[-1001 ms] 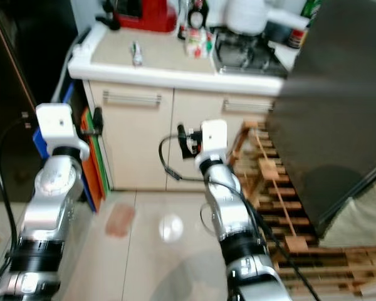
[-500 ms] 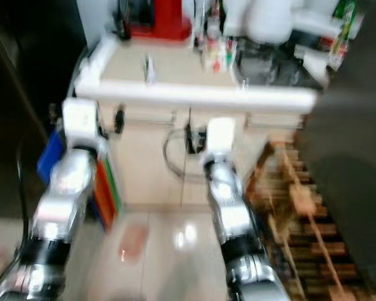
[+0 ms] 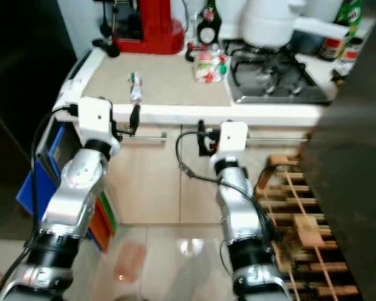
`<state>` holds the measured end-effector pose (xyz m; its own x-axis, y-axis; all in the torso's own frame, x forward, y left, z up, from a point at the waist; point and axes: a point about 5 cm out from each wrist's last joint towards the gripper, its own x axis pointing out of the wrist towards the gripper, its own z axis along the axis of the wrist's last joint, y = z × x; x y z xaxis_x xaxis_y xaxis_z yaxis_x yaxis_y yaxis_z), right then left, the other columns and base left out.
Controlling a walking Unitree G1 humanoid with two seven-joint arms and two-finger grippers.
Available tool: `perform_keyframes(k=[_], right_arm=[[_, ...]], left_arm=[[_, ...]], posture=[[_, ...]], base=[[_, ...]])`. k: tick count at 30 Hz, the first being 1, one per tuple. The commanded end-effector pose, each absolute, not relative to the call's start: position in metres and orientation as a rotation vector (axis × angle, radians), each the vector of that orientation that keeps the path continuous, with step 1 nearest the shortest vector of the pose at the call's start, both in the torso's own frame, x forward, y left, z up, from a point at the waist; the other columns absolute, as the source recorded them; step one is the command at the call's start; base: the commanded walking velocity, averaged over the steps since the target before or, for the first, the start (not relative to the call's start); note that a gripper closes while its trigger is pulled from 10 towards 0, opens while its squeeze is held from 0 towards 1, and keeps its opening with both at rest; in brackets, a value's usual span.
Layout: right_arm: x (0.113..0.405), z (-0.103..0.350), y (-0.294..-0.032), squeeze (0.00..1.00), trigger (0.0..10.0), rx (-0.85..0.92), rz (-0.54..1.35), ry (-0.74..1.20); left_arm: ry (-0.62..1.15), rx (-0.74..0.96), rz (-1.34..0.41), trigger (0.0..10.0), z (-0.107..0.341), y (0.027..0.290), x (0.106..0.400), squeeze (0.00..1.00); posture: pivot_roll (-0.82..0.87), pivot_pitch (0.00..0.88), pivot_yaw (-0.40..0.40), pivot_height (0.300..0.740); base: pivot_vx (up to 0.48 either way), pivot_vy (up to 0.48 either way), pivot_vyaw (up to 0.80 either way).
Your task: Restocking fridge
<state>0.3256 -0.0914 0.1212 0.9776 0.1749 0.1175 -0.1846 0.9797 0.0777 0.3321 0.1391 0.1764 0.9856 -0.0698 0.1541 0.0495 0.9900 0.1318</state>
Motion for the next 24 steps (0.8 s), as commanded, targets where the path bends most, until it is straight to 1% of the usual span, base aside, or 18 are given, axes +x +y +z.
perform_keyframes(k=[1, 5, 6, 9, 10, 15, 17, 19, 24], right_arm=[[0.323, 0.119, -0.104, 0.02, 10.0, 0.080, 0.147, -0.103], [0.321, 0.117, -0.106, 0.02, 10.0, 0.078, 0.145, -0.093], [0.319, 0.116, -0.106, 0.02, 10.0, 0.078, 0.145, -0.091], [0.314, 0.114, -0.107, 0.02, 10.0, 0.077, 0.143, -0.084], [0.313, 0.113, -0.107, 0.02, 10.0, 0.077, 0.144, -0.078], [0.306, 0.104, -0.110, 0.02, 10.0, 0.074, 0.145, -0.043], [0.304, 0.103, -0.111, 0.03, 10.0, 0.071, 0.153, -0.033], [0.304, 0.103, -0.111, 0.02, 10.0, 0.069, 0.159, -0.027], [0.305, 0.106, -0.107, 0.03, 10.0, 0.072, 0.172, -0.019]], left_arm=[[-0.210, 0.115, -0.090, 10.0, 0.197, 0.128, 0.332, 0.00], [-0.224, 0.110, -0.065, 10.0, 0.212, 0.132, 0.333, 0.00], [-0.218, 0.122, -0.015, 10.0, 0.221, 0.139, 0.334, 0.00], [-0.227, 0.077, 0.021, 10.0, 0.244, 0.152, 0.341, 0.00], [-0.232, 0.088, 0.038, 10.0, 0.254, 0.158, 0.346, 0.00], [-0.266, 0.159, 0.085, 10.0, 0.304, 0.191, 0.364, 0.00], [-0.219, 0.171, 0.092, 10.0, 0.309, 0.202, 0.371, 0.00], [-0.132, 0.153, 0.088, 10.0, 0.303, 0.213, 0.380, 0.00], [0.032, 0.045, 0.036, 10.0, 0.291, 0.229, 0.400, 0.00]], posture=[[0.05, 0.000, 0.042, 0.740], [0.05, 0.000, 0.044, 0.740], [0.05, 0.000, 0.043, 0.740], [0.05, 0.000, 0.045, 0.740], [0.05, 0.000, 0.046, 0.740], [0.06, 0.000, 0.027, 0.740], [0.07, 0.000, 0.019, 0.740], [0.07, 0.000, 0.016, 0.740], [0.09, 0.000, 0.024, 0.740]], base=[[0.409, -0.244, 0.00], [0.411, -0.242, 0.00], [0.420, 0.000, 0.00], [0.470, 0.000, 0.00], [0.300, 0.000, 0.00], [0.000, 0.000, 0.00], [0.000, 0.000, 0.00], [0.000, 0.000, 0.00], [0.000, 0.000, 0.00]])
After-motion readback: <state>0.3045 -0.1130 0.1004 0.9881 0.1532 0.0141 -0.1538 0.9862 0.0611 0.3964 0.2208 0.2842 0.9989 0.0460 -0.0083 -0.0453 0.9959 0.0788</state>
